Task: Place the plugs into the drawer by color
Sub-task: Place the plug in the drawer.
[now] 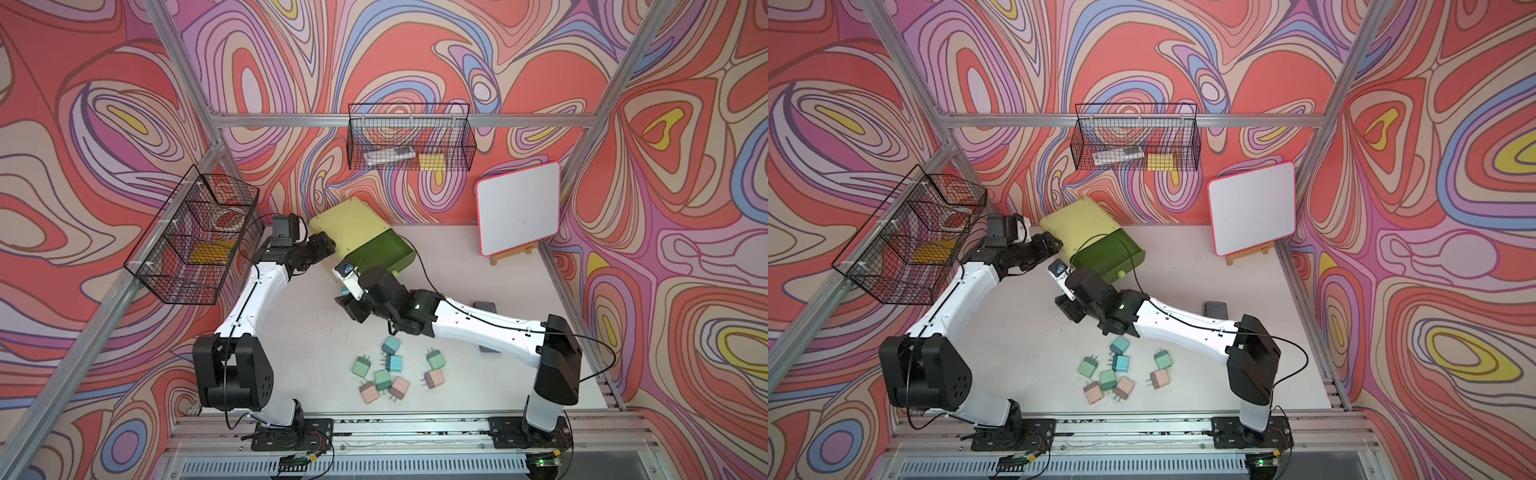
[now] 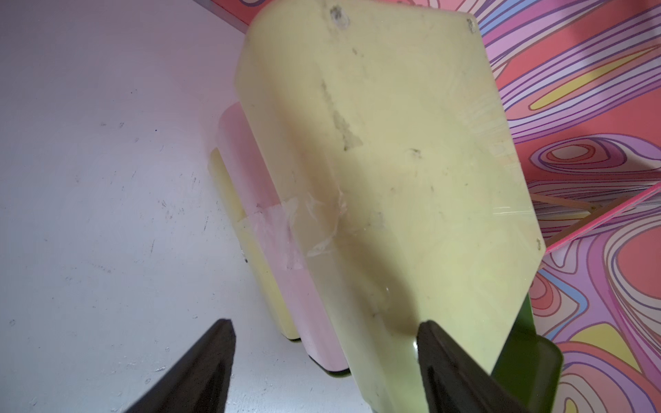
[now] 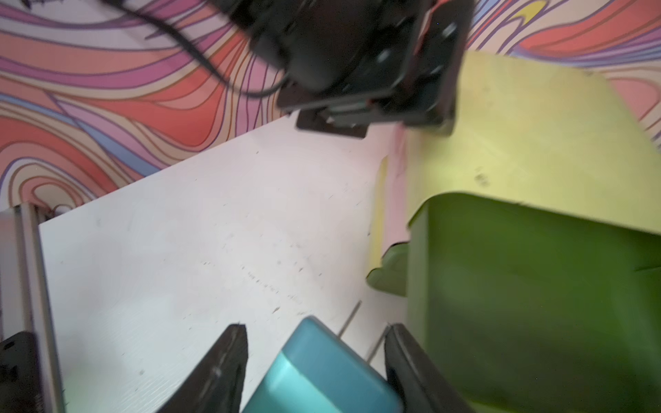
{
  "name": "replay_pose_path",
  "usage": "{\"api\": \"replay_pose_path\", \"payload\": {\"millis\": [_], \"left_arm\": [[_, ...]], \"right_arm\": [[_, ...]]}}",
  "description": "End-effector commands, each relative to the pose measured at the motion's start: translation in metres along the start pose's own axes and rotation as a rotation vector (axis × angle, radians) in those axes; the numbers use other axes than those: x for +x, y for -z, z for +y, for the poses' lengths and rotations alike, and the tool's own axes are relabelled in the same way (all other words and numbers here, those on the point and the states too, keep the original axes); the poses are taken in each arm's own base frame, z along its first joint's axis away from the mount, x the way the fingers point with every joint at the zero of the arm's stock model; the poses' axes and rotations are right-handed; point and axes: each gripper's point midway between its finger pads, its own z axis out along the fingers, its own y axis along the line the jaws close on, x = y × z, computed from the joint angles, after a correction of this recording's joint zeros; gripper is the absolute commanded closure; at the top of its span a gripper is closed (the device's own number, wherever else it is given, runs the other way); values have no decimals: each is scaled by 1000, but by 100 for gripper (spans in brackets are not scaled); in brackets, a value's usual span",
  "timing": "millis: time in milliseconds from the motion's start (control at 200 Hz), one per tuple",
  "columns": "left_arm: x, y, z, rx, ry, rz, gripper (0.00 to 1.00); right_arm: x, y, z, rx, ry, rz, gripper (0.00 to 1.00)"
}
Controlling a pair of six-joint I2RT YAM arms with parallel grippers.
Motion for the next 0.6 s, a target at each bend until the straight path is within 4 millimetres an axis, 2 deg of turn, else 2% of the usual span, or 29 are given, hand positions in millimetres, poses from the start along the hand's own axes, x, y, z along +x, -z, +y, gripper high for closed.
{"api": "replay_pose_path", "payload": {"millis": [0, 125, 315, 481, 596], "left_arm": [[-2, 9, -2, 11, -13, -13, 20], [-4, 11, -4, 13, -18, -20, 20], [-4, 12, -4, 10, -22, -19, 20], [-4, 11, -4, 10, -26, -17, 20], [-4, 11, -3, 7, -26, -16, 20]], "right_arm": [[-3, -12, -23, -59, 72, 35, 89], [-2, -31, -57, -78, 79, 68, 90], [8, -49, -88, -106, 74, 84, 90], [22, -59, -98, -122, 80, 109, 87], [28, -62, -97, -142, 72, 122, 86]]}}
